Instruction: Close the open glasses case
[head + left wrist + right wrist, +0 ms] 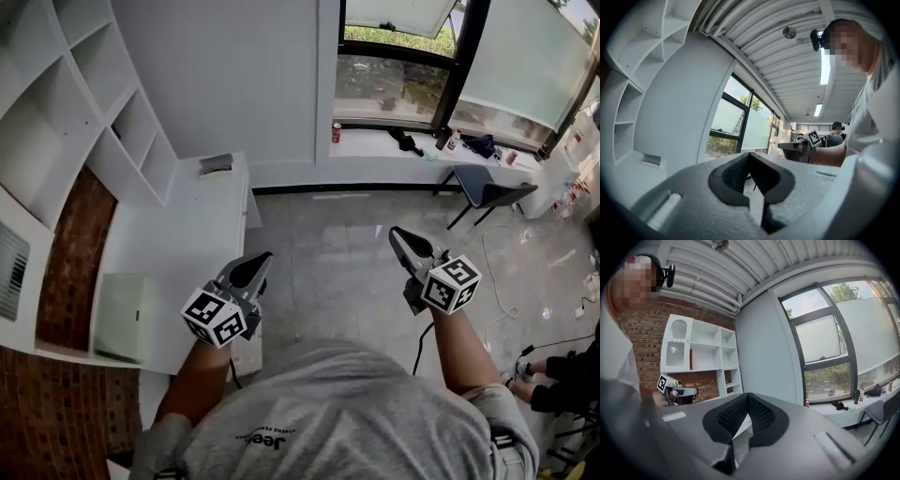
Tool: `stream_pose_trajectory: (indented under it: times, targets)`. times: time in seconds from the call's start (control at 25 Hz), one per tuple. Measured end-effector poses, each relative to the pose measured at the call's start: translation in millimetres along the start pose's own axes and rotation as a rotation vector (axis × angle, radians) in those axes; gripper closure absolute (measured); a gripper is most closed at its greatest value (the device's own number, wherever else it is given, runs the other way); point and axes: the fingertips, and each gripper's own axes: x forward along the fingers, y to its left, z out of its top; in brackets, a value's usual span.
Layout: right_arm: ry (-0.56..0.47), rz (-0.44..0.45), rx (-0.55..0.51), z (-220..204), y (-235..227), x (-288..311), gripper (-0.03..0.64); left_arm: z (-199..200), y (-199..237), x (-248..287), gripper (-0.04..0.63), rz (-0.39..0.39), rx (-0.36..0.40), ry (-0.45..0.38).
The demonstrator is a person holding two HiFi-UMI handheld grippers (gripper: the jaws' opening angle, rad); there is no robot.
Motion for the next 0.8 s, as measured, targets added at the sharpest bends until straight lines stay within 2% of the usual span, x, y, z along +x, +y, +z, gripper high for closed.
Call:
stream_pose_trajectory:
  times: [0.36, 0.6, 0.8]
  targets:
    - [0.007, 0.062, 0.013, 0.8, -62.1, 64.6, 0.606, -1.2, 51.8, 45.6, 0.597, 0.067, -0.013, -0.002]
    - [0.021, 0.132, 0.038, 1.1, -140.5, 120.5, 0.606, -3.3, 91.2, 108.7, 0.597, 0.152, -0.008, 0.001]
    - [0.022, 0.199, 0.034, 26.5, -216.0, 173.9, 0.606, 8.5, 131.2, 181.9, 0.597, 0.22, -0.01, -0.001]
